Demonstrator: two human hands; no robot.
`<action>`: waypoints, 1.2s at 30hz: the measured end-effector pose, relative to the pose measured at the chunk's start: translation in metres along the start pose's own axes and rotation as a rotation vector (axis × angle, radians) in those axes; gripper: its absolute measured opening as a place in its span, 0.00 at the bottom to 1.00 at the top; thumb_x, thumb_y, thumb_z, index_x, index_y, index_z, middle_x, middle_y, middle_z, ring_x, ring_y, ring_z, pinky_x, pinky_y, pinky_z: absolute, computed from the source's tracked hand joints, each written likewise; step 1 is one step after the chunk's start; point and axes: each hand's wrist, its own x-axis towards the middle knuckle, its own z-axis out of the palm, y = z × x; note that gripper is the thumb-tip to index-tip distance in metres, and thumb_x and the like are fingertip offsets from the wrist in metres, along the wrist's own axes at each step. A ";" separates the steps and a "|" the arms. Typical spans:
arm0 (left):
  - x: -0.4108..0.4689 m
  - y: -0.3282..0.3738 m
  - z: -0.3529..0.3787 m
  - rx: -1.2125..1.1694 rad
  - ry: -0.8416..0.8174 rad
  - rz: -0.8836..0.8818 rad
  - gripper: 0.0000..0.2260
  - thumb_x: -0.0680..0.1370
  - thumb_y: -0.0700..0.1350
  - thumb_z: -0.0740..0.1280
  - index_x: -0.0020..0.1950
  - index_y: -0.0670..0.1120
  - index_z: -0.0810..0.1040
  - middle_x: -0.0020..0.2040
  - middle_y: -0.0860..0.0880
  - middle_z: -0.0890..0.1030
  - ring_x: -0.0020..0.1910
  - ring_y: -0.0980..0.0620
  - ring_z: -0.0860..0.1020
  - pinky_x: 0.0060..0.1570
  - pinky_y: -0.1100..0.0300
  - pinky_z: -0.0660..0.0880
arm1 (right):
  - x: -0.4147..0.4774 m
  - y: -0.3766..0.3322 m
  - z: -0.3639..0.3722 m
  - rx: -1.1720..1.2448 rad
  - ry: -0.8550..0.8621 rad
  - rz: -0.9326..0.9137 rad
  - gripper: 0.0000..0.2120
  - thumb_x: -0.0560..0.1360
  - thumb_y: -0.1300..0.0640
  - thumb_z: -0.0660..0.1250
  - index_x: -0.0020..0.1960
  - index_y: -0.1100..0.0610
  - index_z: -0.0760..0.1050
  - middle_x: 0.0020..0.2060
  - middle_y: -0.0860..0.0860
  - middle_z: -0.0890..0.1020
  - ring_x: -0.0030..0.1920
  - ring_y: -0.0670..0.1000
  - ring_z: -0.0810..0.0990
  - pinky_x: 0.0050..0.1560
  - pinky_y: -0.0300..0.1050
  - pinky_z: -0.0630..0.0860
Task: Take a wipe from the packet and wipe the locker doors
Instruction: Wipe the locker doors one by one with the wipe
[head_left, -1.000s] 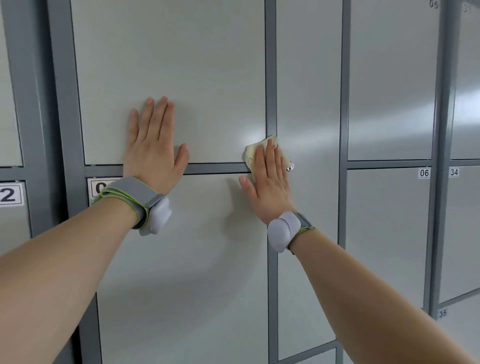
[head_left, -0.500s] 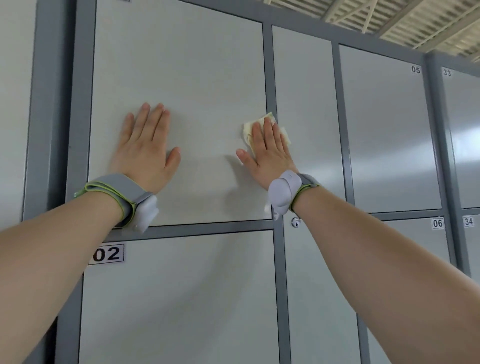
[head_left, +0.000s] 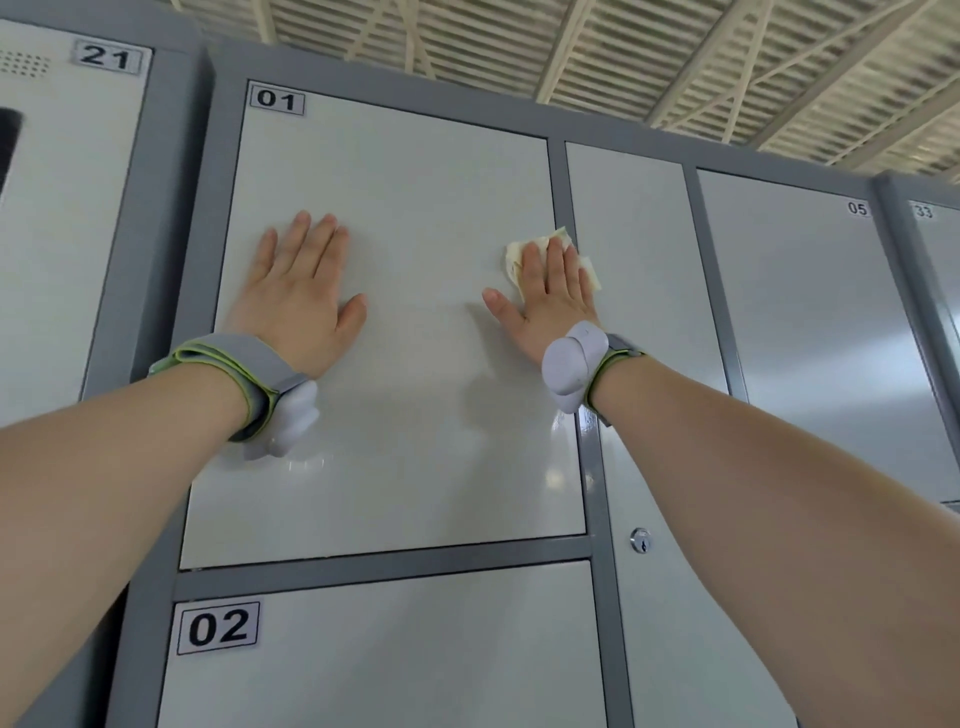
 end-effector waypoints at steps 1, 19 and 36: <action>0.003 -0.002 -0.001 0.000 0.001 -0.002 0.33 0.75 0.54 0.47 0.76 0.37 0.53 0.77 0.42 0.54 0.77 0.43 0.48 0.73 0.51 0.40 | -0.004 -0.003 0.001 -0.007 -0.009 -0.035 0.36 0.79 0.37 0.48 0.77 0.55 0.38 0.76 0.55 0.38 0.75 0.53 0.34 0.72 0.46 0.33; 0.039 -0.029 -0.004 0.082 -0.009 0.005 0.35 0.74 0.58 0.42 0.77 0.40 0.49 0.78 0.44 0.48 0.77 0.46 0.45 0.73 0.52 0.40 | 0.073 -0.019 -0.021 -0.006 0.045 0.014 0.36 0.78 0.34 0.44 0.77 0.53 0.39 0.77 0.54 0.40 0.76 0.53 0.37 0.74 0.47 0.36; 0.039 -0.030 -0.001 0.116 0.032 0.013 0.42 0.69 0.62 0.33 0.77 0.41 0.50 0.78 0.45 0.50 0.77 0.47 0.47 0.73 0.52 0.41 | 0.110 -0.039 -0.038 -0.179 0.066 -0.056 0.28 0.82 0.44 0.47 0.77 0.50 0.41 0.76 0.56 0.41 0.76 0.58 0.39 0.74 0.51 0.38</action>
